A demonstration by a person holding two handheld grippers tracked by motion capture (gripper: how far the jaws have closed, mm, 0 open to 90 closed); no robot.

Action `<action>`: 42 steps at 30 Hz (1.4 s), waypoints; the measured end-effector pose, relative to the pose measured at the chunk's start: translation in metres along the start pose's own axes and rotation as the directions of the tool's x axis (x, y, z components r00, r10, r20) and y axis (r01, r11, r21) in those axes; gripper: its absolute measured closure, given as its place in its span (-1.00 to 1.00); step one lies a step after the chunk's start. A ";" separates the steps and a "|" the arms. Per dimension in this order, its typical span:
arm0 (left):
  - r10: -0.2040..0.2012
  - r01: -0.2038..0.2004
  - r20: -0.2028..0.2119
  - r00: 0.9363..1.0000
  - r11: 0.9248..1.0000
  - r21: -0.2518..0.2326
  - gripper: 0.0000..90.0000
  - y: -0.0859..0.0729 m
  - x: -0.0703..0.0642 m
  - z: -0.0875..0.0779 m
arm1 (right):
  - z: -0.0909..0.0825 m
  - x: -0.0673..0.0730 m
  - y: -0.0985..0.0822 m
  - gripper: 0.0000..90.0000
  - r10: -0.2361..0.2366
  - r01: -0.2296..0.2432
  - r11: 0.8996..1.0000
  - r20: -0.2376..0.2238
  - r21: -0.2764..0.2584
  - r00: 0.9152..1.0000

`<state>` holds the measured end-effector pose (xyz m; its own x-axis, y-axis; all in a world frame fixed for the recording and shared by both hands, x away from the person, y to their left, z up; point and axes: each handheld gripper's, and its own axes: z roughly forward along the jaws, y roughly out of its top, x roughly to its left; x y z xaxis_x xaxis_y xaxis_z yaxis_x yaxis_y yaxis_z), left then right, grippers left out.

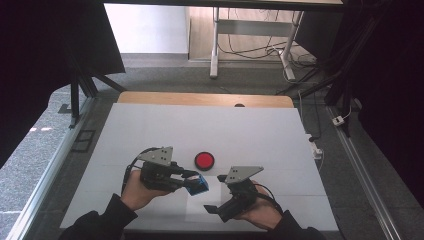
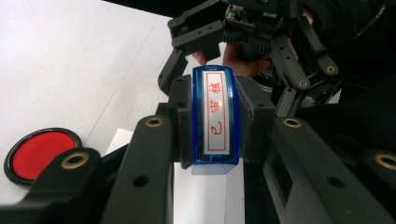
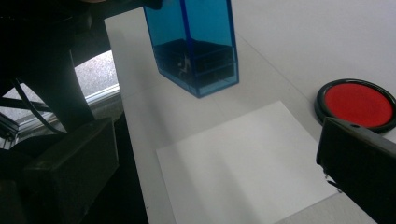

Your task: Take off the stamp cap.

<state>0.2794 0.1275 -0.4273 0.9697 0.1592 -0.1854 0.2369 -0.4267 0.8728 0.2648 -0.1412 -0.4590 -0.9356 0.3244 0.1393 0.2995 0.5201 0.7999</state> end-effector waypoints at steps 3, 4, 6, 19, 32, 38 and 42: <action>0.004 -0.004 0.006 1.000 1.000 -0.002 0.56 0.000 0.000 0.000 | 0.004 0.000 0.002 -1.00 -0.010 0.010 1.000 -0.010 0.002 1.000; 0.004 -0.004 0.009 1.000 1.000 -0.003 0.56 0.001 0.000 0.000 | 0.005 0.001 0.003 -1.00 -0.011 0.011 1.000 -0.014 0.006 1.000; 0.008 -0.008 0.014 1.000 1.000 -0.005 0.56 0.001 0.000 0.001 | 0.007 0.001 0.004 -1.00 -0.015 0.016 1.000 -0.021 0.006 1.000; 0.059 -0.059 0.066 0.996 0.998 -0.007 0.56 0.002 0.000 0.004 | 0.016 0.000 0.011 -0.64 -0.054 0.053 0.999 -0.111 -0.014 0.992; 0.101 -0.099 0.092 0.991 0.995 -0.024 0.56 0.001 -0.001 0.003 | 0.011 -0.004 0.013 0.30 -0.062 0.054 0.998 -0.228 -0.042 0.972; 0.110 -0.106 0.108 0.988 0.993 -0.045 0.56 0.001 -0.001 0.002 | 0.009 -0.006 0.012 0.45 -0.062 0.048 0.997 -0.243 -0.060 0.968; 0.115 -0.109 0.115 0.987 0.993 -0.055 0.56 0.001 0.000 0.002 | 0.009 -0.007 0.012 0.48 -0.055 0.038 0.997 -0.258 -0.069 0.965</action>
<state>0.2792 0.1258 -0.4274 0.9908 0.0056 -0.1350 0.1263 -0.3916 0.9114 0.2764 -0.1303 -0.4552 -0.9671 0.0804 0.2412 0.2498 0.4766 0.8429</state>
